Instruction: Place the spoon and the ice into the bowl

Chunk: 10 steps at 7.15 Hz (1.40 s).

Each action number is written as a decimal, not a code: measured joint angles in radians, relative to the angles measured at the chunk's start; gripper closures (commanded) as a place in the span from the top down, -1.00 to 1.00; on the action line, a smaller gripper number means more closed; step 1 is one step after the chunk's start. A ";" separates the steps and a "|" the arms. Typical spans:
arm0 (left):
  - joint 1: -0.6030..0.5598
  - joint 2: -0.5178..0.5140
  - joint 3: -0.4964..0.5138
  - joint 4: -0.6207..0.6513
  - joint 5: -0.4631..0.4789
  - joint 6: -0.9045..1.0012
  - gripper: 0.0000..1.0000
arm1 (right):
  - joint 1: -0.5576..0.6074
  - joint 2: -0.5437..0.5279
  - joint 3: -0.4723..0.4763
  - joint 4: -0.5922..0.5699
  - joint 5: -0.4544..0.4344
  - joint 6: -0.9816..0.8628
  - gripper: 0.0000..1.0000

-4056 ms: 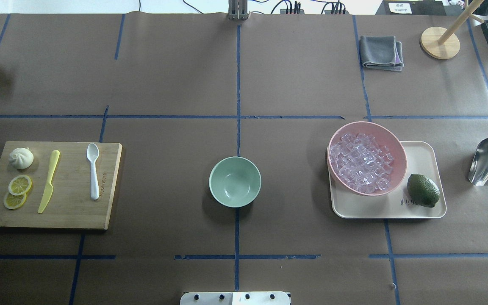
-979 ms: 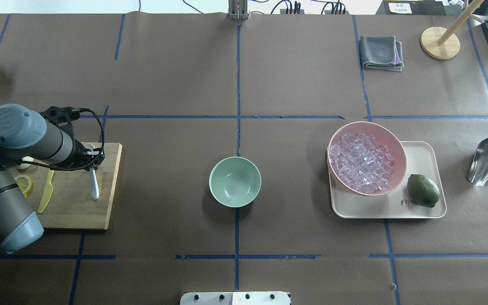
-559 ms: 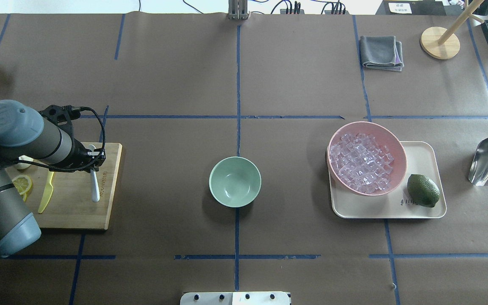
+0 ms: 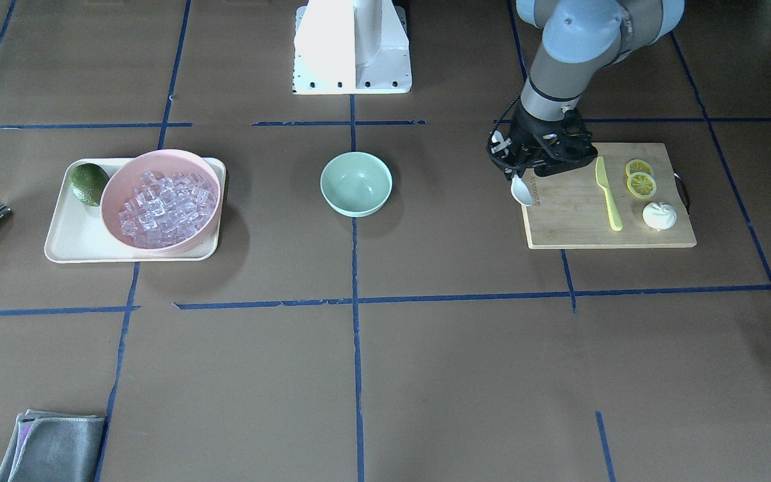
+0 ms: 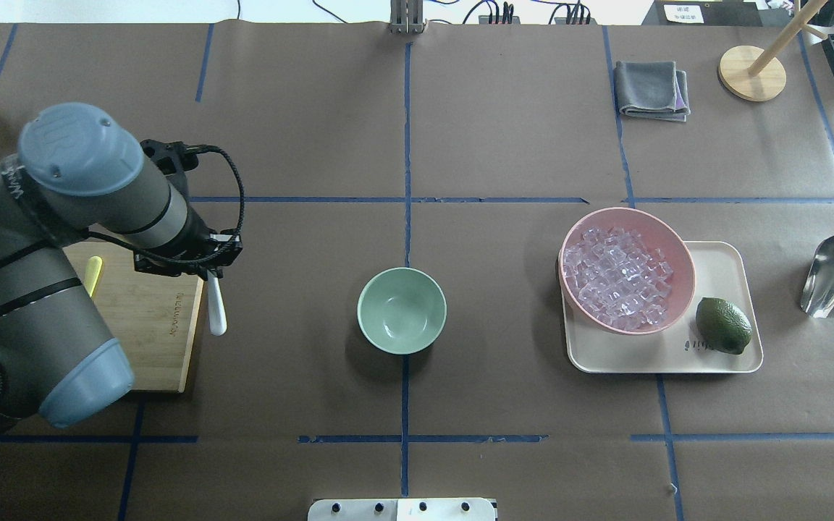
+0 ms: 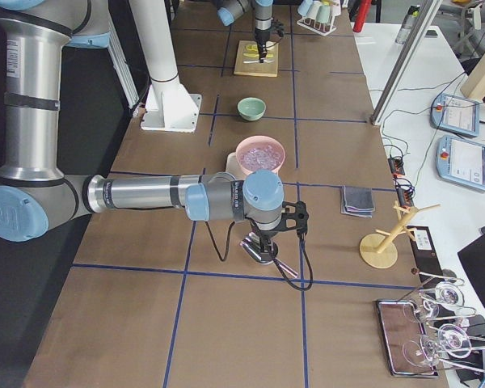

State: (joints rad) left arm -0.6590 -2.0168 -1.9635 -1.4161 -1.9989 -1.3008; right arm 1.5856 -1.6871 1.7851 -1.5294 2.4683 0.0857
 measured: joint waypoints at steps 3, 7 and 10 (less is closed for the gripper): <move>0.108 -0.248 0.132 0.038 0.003 -0.006 -1.00 | -0.036 0.013 0.045 0.000 0.002 0.105 1.00; 0.179 -0.440 0.382 -0.037 0.010 0.003 -0.92 | -0.143 0.040 0.139 0.000 -0.001 0.320 1.00; 0.182 -0.441 0.422 -0.064 0.011 0.003 1.00 | -0.174 0.048 0.170 0.000 0.002 0.362 1.00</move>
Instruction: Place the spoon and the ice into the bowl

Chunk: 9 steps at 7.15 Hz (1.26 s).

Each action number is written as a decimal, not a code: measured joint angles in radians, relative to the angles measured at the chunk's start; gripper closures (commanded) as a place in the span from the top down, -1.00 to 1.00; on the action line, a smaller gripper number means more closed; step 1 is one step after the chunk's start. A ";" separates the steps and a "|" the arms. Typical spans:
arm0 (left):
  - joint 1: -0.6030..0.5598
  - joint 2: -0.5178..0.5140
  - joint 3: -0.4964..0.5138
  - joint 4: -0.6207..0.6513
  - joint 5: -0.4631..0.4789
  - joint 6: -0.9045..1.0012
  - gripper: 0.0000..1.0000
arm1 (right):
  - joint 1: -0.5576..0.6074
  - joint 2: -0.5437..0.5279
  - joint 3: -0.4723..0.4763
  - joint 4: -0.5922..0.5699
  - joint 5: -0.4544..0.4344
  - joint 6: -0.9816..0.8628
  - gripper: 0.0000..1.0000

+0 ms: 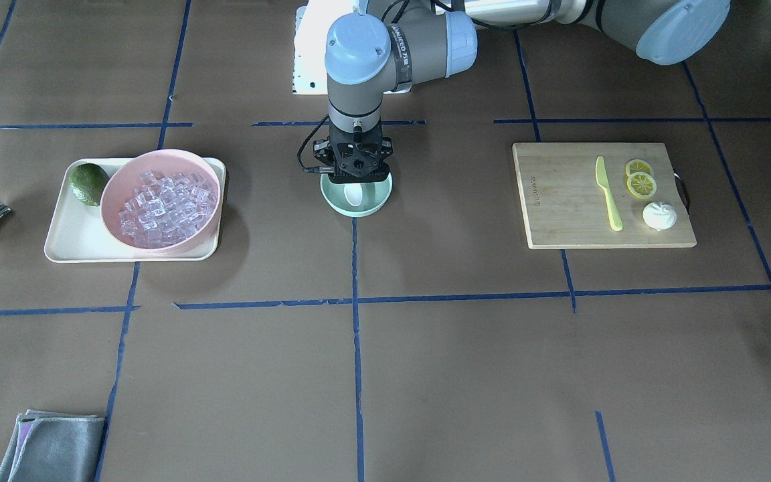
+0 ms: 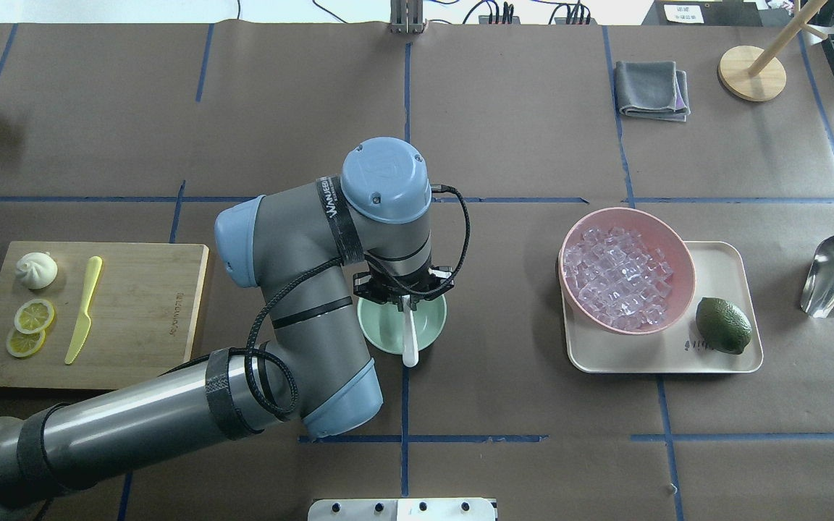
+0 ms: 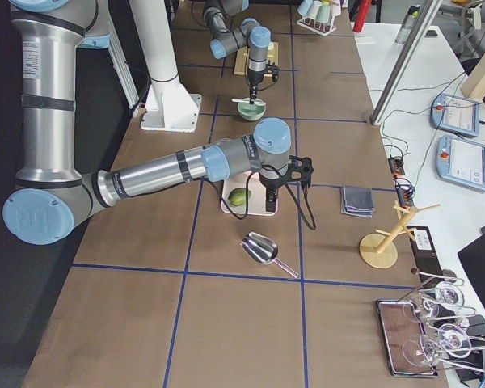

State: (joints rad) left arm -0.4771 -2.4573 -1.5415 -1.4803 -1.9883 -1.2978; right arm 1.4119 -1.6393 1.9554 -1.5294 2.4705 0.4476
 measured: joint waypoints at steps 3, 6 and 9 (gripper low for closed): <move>-0.003 0.050 -0.076 0.012 -0.008 0.000 1.00 | -0.045 0.046 0.008 0.001 0.000 0.070 1.00; -0.046 0.072 -0.154 0.113 -0.010 0.081 1.00 | -0.161 0.129 0.043 0.002 -0.022 0.226 1.00; -0.155 0.204 -0.348 0.251 -0.011 0.282 1.00 | -0.401 0.249 0.106 0.003 -0.247 0.469 1.00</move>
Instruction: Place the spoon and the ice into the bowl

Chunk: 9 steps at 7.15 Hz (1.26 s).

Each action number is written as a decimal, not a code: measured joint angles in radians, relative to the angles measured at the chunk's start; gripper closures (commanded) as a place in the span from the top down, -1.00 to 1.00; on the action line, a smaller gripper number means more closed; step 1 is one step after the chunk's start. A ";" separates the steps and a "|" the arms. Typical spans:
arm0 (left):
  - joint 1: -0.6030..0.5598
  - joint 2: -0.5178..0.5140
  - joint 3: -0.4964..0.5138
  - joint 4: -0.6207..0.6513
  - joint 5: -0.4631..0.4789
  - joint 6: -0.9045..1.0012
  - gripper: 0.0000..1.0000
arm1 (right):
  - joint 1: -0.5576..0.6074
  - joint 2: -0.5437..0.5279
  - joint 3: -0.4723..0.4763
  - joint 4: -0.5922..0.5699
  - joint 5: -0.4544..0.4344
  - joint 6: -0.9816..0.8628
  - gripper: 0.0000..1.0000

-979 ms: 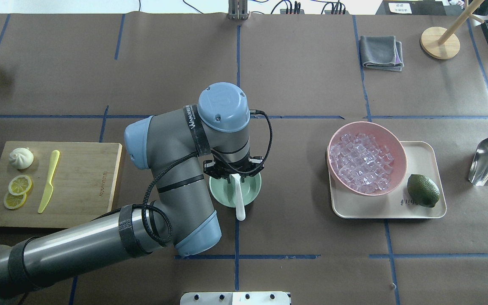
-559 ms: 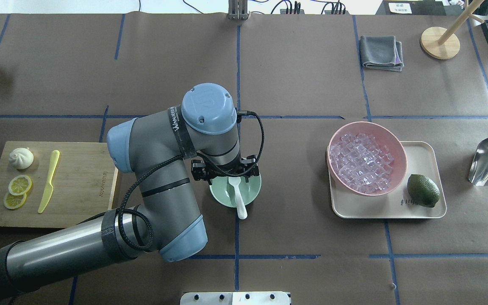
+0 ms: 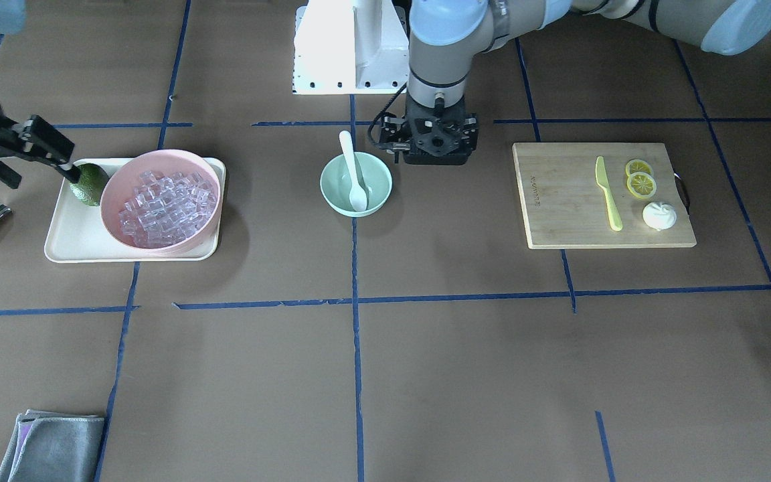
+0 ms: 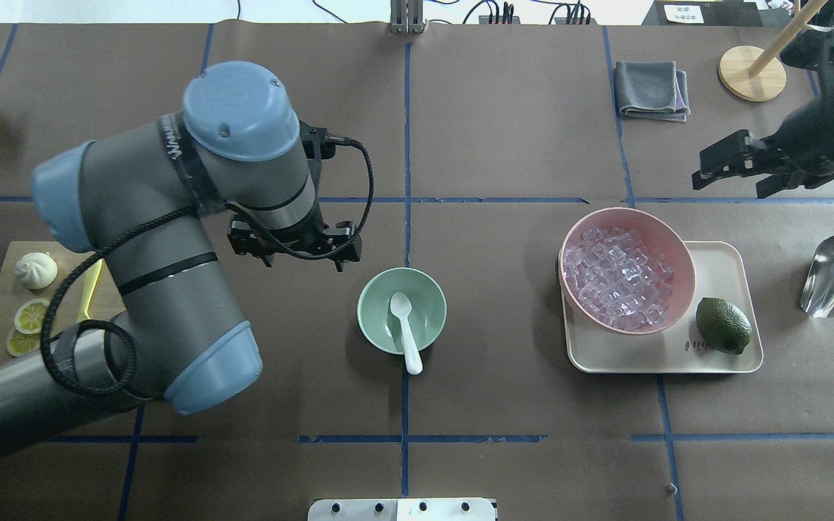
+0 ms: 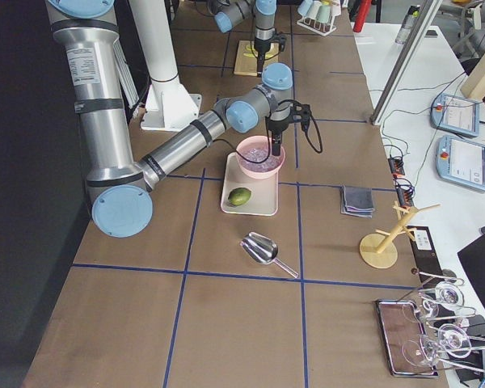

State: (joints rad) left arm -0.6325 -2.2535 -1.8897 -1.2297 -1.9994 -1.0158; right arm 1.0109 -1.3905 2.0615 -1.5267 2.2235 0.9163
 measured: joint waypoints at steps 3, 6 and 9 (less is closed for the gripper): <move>-0.094 0.145 -0.120 0.014 -0.001 0.137 1.00 | -0.176 0.044 -0.009 0.000 -0.164 0.076 0.99; -0.192 0.262 -0.186 0.016 -0.043 0.260 1.00 | -0.225 0.046 -0.054 -0.003 -0.191 -0.029 0.98; -0.314 0.362 -0.214 0.015 -0.117 0.431 1.00 | -0.238 0.047 -0.106 -0.005 -0.183 -0.138 0.72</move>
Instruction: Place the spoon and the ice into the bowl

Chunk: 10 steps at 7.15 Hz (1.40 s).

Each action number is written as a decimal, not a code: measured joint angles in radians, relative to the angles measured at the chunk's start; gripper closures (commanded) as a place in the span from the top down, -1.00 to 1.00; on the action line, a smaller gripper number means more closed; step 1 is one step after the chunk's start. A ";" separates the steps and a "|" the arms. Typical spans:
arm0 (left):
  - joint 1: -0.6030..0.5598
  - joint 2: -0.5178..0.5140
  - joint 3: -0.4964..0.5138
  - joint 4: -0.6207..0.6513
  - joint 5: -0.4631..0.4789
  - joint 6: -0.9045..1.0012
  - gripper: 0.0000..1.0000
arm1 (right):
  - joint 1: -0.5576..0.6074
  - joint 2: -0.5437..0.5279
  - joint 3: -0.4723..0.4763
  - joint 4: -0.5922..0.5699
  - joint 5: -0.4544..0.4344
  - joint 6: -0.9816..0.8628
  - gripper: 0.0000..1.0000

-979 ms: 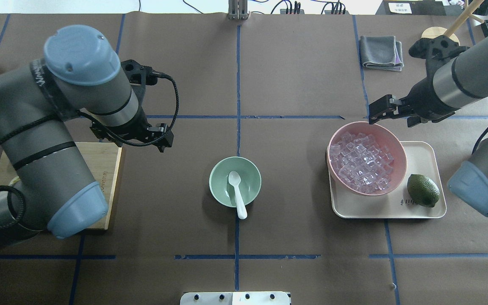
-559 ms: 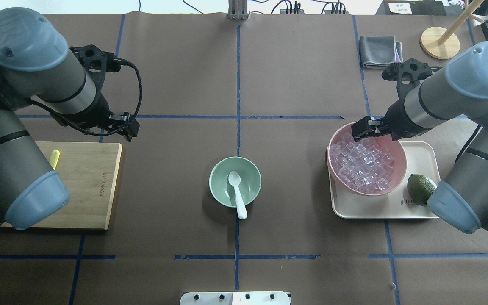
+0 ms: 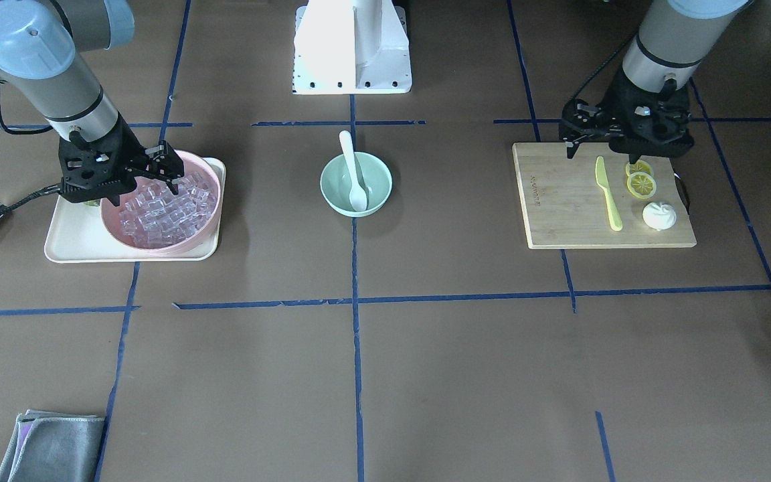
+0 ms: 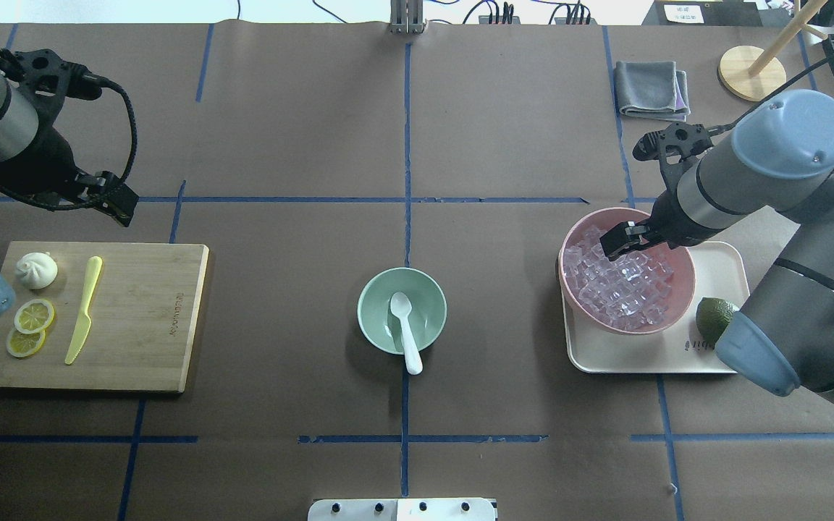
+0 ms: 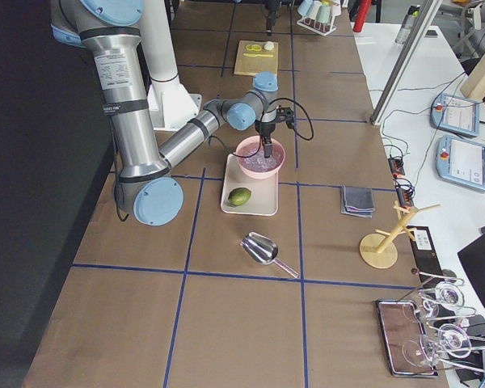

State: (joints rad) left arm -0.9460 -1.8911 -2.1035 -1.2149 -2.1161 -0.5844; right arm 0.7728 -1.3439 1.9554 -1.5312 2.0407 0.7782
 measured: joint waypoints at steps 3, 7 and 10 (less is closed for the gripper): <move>-0.043 0.025 -0.003 0.000 -0.013 0.059 1.00 | -0.029 0.001 -0.040 -0.005 -0.002 -0.022 0.32; -0.058 0.040 -0.005 -0.002 -0.015 0.063 1.00 | -0.038 0.003 -0.059 -0.007 0.001 -0.025 -0.39; -0.059 0.050 -0.008 -0.004 -0.015 0.063 1.00 | -0.038 0.004 -0.057 -0.007 0.001 -0.025 -1.00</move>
State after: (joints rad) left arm -1.0047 -1.8415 -2.1118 -1.2187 -2.1307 -0.5216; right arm 0.7348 -1.3396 1.8988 -1.5380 2.0416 0.7535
